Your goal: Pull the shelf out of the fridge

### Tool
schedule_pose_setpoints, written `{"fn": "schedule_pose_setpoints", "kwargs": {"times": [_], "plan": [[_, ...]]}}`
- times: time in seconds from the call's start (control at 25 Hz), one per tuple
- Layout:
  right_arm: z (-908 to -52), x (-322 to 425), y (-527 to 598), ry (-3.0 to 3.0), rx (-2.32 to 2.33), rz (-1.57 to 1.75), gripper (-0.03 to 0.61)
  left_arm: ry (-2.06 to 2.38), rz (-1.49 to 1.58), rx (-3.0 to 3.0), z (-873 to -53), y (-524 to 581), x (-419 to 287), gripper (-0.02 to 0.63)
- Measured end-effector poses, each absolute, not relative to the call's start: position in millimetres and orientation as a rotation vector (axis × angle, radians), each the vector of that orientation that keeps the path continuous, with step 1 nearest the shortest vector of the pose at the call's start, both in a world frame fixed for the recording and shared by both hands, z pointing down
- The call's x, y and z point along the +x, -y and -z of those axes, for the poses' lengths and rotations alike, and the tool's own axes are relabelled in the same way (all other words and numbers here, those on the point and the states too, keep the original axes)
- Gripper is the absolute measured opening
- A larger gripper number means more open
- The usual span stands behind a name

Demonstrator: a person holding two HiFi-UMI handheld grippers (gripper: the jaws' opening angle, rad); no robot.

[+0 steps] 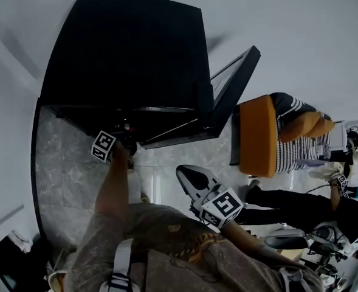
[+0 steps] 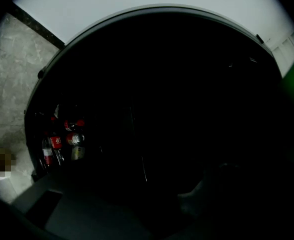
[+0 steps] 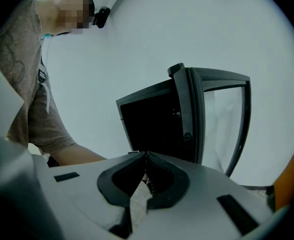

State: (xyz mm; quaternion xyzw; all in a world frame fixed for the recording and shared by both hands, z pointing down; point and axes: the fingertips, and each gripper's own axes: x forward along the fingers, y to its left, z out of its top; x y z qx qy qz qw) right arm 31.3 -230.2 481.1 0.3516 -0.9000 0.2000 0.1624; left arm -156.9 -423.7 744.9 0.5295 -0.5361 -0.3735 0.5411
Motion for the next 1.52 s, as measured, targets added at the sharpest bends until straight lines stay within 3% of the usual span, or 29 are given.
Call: {"fn": "schedule_pose_setpoints", "kwargs": {"times": [0.44, 0.88, 1.52], "plan": [[-493.1, 28.0, 229.4, 2.525, 1.022, -0.622, 0.021, 1.236, 0.89, 1.249, -754.9, 452.1, -158.0, 0.129], [-497.7, 34.1, 233.2, 2.494, 1.06, -0.652, 0.021, 1.246, 0.942, 1.27, -757.8, 483.7, -157.6, 0.034], [-503.0, 30.4, 223.7, 2.48, 1.036, -0.679, 0.021, 1.169, 1.038, 1.226, -753.4, 476.1, -158.1, 0.018]]}}
